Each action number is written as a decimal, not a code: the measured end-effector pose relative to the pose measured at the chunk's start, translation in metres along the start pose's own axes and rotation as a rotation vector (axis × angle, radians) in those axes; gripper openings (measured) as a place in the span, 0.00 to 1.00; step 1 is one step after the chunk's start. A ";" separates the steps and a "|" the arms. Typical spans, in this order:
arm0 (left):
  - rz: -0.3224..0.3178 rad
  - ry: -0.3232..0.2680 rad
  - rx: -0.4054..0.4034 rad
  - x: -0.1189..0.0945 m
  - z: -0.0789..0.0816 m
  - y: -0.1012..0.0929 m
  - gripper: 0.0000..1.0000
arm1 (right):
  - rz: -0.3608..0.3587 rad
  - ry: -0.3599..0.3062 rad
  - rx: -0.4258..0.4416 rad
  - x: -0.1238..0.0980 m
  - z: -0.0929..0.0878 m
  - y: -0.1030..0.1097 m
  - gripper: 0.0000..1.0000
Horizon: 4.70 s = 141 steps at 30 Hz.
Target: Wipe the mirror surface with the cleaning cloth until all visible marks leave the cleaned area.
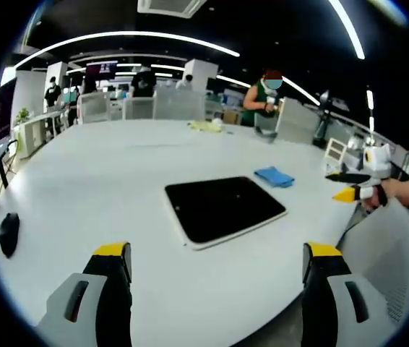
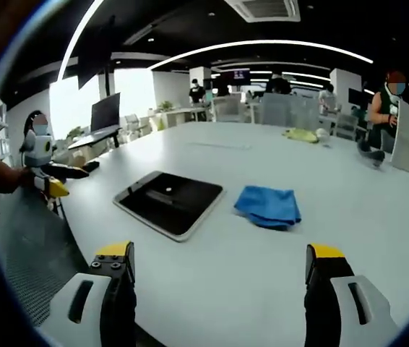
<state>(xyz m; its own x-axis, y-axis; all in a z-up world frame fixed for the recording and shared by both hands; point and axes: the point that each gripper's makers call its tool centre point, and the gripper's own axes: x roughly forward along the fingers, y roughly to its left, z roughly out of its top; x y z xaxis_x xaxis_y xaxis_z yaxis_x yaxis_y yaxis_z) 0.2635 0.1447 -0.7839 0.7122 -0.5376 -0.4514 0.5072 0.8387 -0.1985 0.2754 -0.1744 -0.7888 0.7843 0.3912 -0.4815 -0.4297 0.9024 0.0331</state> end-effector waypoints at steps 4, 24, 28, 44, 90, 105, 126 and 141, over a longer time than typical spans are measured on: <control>0.001 0.001 0.002 0.000 0.000 0.000 0.99 | -0.007 -0.006 0.017 -0.001 0.001 -0.002 0.98; 0.003 0.035 0.046 -0.001 0.005 -0.006 0.99 | -0.009 -0.004 0.021 -0.001 0.001 -0.001 0.99; 0.023 0.035 0.005 -0.001 0.007 -0.003 0.99 | -0.013 -0.004 0.023 -0.001 0.001 -0.003 0.99; 0.023 0.007 0.007 0.001 0.005 -0.002 0.99 | -0.013 0.205 -0.019 -0.002 0.005 -0.016 1.00; 0.028 0.009 -0.011 0.001 0.003 -0.001 0.99 | 0.260 0.568 -0.288 0.039 0.142 -0.065 0.94; 0.032 0.023 0.006 0.002 0.001 0.001 0.99 | 0.225 0.604 -0.279 0.072 0.129 -0.079 0.85; 0.037 0.046 0.005 0.003 -0.003 0.003 0.99 | 0.152 0.555 -0.213 0.119 0.076 -0.099 0.60; 0.035 0.055 0.002 0.004 -0.006 0.002 0.99 | 0.166 0.622 -0.172 0.147 0.033 -0.100 0.39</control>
<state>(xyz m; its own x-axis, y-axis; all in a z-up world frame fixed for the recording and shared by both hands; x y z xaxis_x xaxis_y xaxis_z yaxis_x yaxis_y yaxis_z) 0.2651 0.1449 -0.7912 0.7016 -0.5023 -0.5054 0.4835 0.8566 -0.1801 0.4486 -0.2014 -0.8344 0.3195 0.2992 -0.8991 -0.6284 0.7771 0.0353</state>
